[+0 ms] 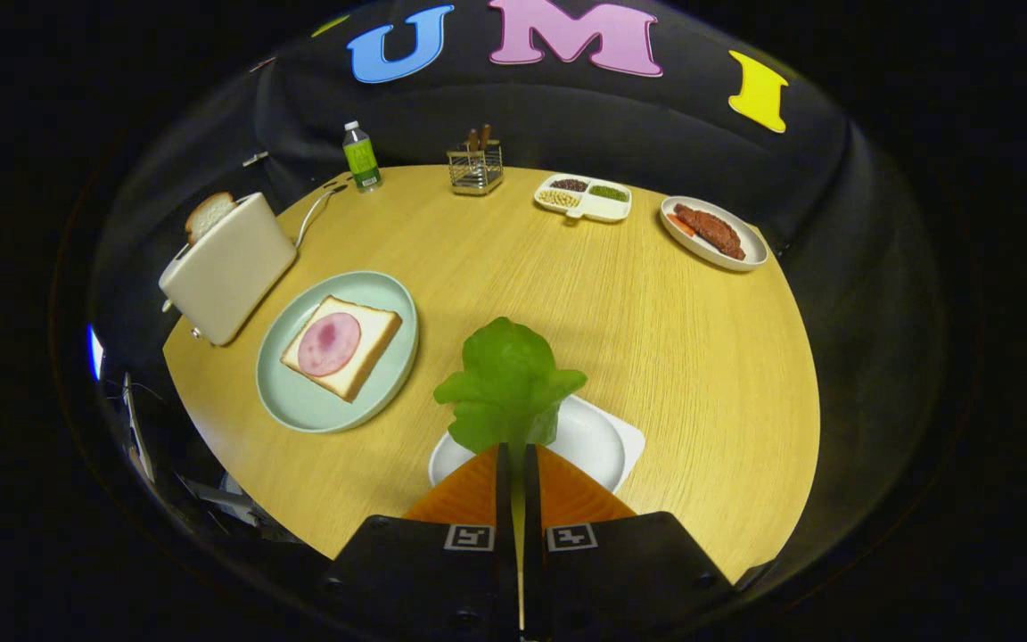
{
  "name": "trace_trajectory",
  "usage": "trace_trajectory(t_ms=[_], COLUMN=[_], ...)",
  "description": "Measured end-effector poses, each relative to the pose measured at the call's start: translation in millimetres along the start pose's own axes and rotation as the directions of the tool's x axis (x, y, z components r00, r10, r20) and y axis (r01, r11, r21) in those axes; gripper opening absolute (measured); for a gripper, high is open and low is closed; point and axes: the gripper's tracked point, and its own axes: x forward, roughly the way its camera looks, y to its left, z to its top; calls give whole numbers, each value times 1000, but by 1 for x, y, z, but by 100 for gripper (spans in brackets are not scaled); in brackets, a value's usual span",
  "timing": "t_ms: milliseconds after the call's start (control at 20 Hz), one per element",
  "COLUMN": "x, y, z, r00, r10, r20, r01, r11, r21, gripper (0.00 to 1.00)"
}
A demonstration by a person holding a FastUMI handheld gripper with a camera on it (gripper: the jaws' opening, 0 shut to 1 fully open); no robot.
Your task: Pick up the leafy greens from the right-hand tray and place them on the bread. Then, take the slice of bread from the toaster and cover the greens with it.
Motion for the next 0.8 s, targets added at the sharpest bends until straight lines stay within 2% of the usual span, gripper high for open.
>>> trace_trajectory(t_ms=[150,350,600,800], x=[-25,-42,-35,-18], y=[27,86,149,181], z=[29,60,79,87], r00=[997,989,984,984], r10=[12,85,143,162], r20=[71,123,107,77], r01=[-11,-81,-136,-154], r11=[1000,996,989,983], r21=[-9,-36,-64,-98], gripper=[7,7,7,7])
